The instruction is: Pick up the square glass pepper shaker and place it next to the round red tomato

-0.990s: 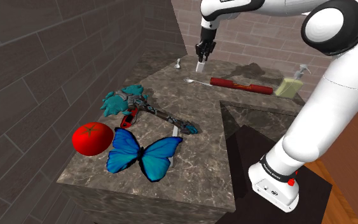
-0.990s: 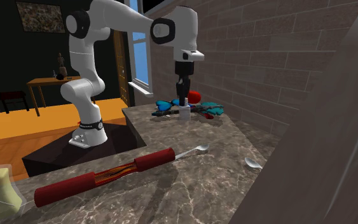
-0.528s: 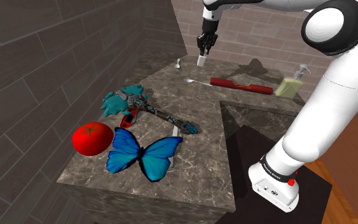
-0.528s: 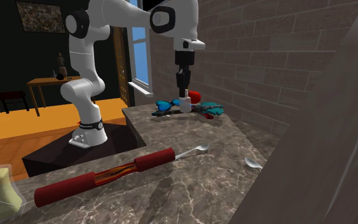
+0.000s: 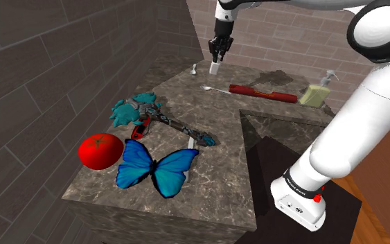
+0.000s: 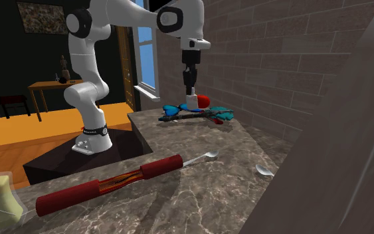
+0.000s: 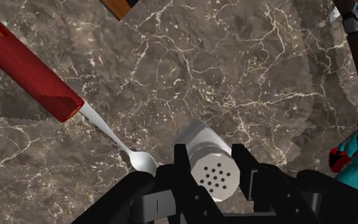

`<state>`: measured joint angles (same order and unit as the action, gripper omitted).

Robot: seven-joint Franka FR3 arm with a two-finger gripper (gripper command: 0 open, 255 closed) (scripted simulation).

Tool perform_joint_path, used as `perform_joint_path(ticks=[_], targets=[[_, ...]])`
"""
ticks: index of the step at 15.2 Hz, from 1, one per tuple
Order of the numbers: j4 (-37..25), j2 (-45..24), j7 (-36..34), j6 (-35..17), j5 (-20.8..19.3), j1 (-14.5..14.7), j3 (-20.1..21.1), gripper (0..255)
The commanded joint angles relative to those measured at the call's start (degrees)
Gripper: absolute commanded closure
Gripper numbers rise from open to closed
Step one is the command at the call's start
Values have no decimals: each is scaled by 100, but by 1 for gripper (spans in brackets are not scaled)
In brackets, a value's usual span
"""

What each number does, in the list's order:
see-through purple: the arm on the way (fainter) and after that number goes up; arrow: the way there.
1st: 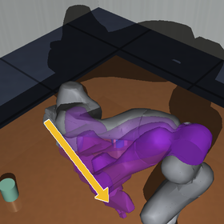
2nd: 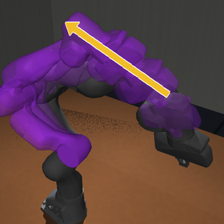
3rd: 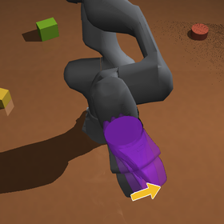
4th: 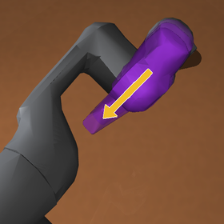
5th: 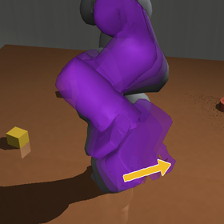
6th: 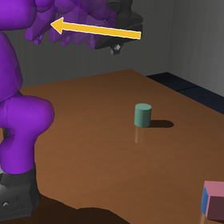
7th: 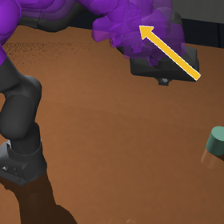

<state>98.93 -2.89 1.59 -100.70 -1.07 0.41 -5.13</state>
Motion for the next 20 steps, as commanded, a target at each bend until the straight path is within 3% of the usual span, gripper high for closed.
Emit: perform_joint_path(ticks=[1,10,20], targets=[[196,156,-272,-35,-14,139,123,255],[739,616,-1459,-95,16,725,731,255],[705,596,-2813,-65,92,1365,1462,255]])
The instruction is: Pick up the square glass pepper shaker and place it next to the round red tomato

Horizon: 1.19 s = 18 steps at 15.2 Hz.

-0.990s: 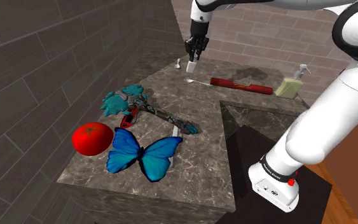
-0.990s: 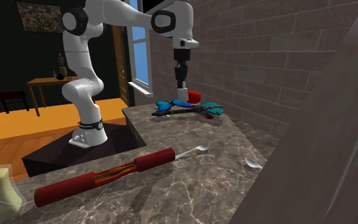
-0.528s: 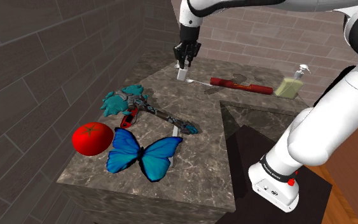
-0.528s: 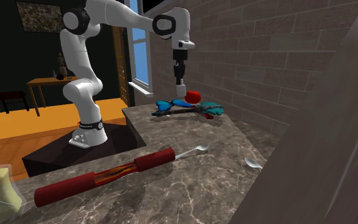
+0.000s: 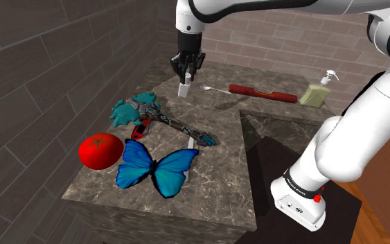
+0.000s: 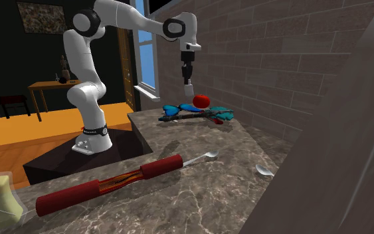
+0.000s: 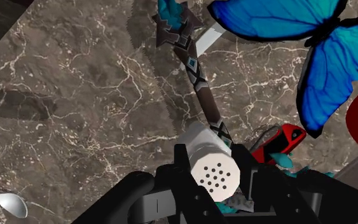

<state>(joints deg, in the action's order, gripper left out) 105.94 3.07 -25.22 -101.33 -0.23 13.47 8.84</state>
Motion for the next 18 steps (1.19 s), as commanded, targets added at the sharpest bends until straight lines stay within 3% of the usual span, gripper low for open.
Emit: perform_joint_path(ticks=[1,10,18], targets=[[-36,-34,-269,5,10,124,138,255],[-707,-602,-1529,134,-87,737,766,255],[-1840,-1524,-2653,415,-406,1408,1214,255]])
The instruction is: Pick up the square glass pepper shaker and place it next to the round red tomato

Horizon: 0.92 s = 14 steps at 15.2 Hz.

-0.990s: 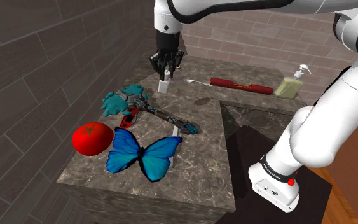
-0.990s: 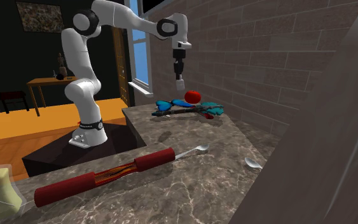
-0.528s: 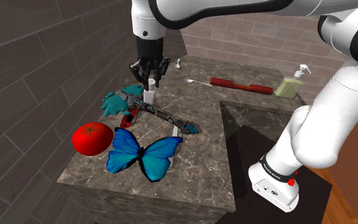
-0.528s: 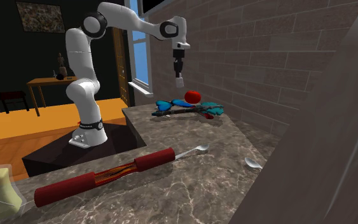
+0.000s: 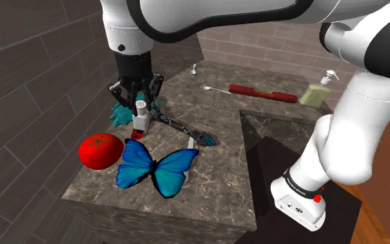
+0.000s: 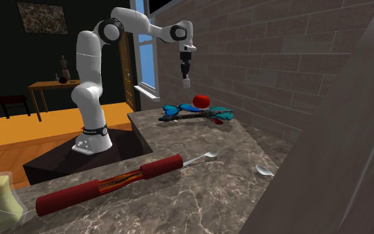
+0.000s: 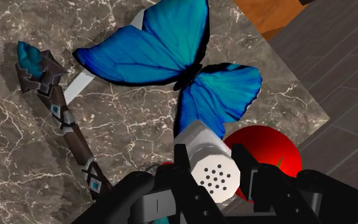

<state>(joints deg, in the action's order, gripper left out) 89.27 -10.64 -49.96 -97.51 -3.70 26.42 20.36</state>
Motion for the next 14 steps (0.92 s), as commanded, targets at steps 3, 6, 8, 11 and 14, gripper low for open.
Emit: perform_joint_path(ticks=[3,6,8,11,14], targets=[[-769,-609,-581,212,-237,429,180,255],[-1498,-1138,-955,454,-442,797,262,255],[-2088,-1543,-1181,663,-592,1079,291,255],[-3237,-2280,-1466,1098,-839,1588,287,255],[-3553,-2568,-1567,1127,-919,1782,264,255]])
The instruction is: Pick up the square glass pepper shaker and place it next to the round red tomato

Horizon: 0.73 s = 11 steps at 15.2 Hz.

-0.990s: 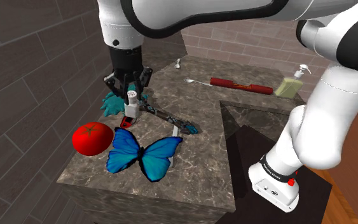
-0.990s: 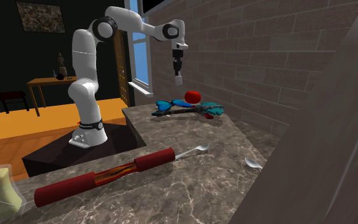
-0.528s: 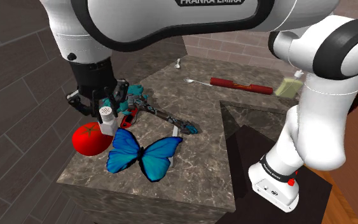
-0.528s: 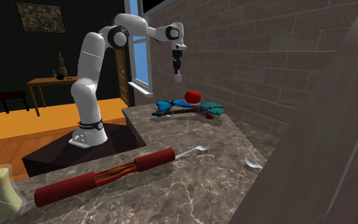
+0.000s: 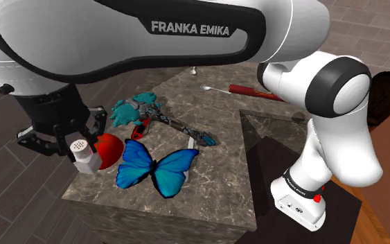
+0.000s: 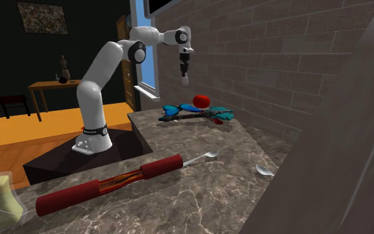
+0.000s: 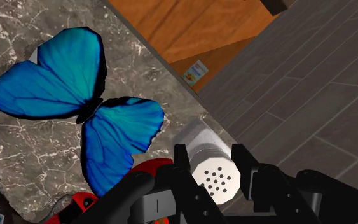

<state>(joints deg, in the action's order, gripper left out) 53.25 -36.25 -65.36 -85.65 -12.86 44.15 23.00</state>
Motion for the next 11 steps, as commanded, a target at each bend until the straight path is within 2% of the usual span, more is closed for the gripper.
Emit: perform_joint_path(ticks=[1,11], targets=[[201,35,-34,-166,8,-22,6,255],[1341,242,-88,-1080,57,-228,22,255]])
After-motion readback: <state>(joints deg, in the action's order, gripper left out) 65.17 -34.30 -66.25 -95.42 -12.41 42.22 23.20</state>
